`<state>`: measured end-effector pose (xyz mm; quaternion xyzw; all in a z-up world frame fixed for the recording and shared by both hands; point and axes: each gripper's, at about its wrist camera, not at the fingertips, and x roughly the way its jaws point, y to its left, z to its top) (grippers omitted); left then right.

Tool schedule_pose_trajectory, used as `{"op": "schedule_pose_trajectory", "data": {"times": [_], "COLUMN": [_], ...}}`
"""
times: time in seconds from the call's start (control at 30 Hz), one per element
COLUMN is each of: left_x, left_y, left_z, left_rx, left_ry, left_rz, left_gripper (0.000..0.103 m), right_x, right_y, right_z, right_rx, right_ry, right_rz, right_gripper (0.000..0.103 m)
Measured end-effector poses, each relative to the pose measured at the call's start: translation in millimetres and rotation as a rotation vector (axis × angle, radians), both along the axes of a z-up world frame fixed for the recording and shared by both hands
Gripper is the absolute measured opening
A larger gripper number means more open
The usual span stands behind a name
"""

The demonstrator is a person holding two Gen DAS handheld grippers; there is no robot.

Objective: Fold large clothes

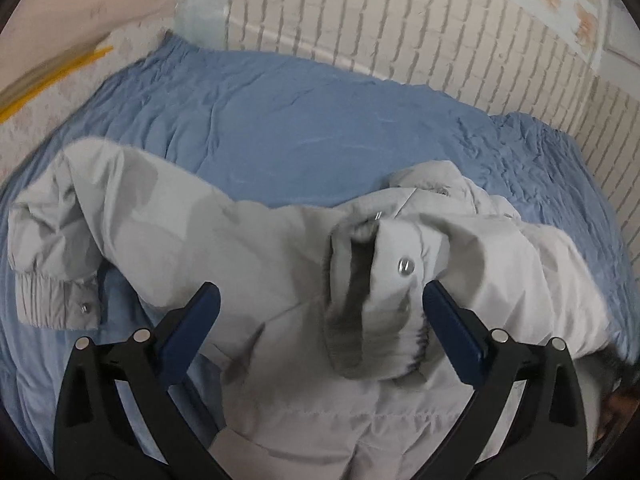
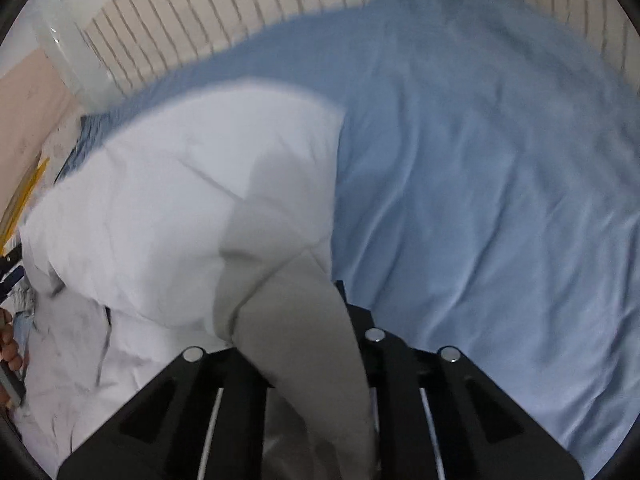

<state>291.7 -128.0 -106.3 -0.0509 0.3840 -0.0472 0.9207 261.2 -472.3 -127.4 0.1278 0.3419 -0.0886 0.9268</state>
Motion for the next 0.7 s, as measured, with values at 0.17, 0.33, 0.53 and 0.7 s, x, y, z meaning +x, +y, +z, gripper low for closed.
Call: {"op": "schedule_pose_trajectory", "data": {"times": [0.17, 0.33, 0.53, 0.7], "left_x": [-15, -15, -2, -2], "left_y": [-5, 6, 14, 27], "left_z": [15, 9, -13, -9], "left_rx": [0.041, 0.030, 0.041, 0.038], "left_ry": [-0.053, -0.035, 0.032, 0.022], "left_rz": [-0.043, -0.032, 0.011, 0.049], "left_gripper": [0.100, 0.100, 0.100, 0.100], "right_x": [-24, -31, -41, -64], "right_y": [-16, -67, -48, -17], "right_z": [34, 7, 50, 78], "right_rx": [-0.183, -0.093, -0.139, -0.173], "right_ry": [-0.075, 0.062, 0.000, -0.055], "right_rz": [-0.180, -0.266, -0.324, -0.278], "right_gripper": [0.010, 0.020, 0.067, 0.088]}}
